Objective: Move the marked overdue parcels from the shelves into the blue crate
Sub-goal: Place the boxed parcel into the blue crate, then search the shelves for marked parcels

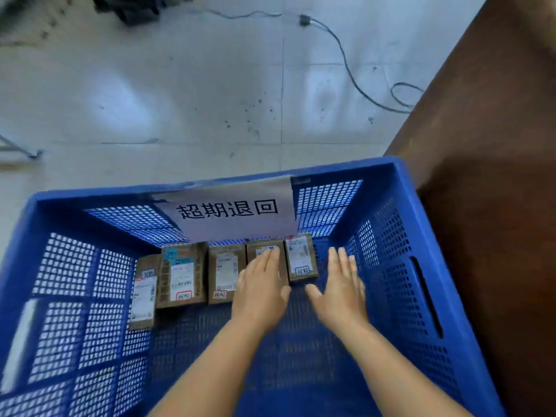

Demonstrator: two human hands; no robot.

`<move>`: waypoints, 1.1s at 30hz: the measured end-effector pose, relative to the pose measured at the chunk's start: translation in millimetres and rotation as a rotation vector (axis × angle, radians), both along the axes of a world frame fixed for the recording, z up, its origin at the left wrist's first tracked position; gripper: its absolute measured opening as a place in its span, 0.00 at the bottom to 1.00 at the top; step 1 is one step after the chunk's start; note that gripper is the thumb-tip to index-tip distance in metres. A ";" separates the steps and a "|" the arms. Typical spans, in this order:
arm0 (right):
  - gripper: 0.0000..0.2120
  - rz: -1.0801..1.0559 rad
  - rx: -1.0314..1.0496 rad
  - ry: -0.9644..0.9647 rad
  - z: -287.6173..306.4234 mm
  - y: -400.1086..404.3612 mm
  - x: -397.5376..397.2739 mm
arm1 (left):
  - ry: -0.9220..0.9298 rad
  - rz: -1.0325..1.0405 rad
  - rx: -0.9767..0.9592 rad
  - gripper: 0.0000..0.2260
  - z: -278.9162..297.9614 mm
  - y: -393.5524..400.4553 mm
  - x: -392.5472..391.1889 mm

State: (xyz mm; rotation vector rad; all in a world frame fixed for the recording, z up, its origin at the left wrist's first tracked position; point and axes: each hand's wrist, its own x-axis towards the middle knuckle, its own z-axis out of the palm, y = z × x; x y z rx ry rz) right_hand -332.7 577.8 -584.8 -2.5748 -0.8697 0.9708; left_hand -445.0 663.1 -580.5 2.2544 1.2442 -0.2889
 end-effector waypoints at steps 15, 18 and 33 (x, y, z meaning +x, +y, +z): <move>0.39 -0.204 0.181 -0.166 209.4 -97.4 -39.2 | -0.221 -0.160 0.120 0.33 199.2 -76.4 -23.1; 0.38 -0.283 0.233 -0.221 245.2 -133.8 -53.1 | -0.299 -0.235 0.119 0.32 233.6 -105.7 -28.9; 0.36 -0.709 0.269 -0.430 349.2 -339.8 -84.4 | -0.520 -0.693 0.055 0.32 334.5 -286.2 -0.5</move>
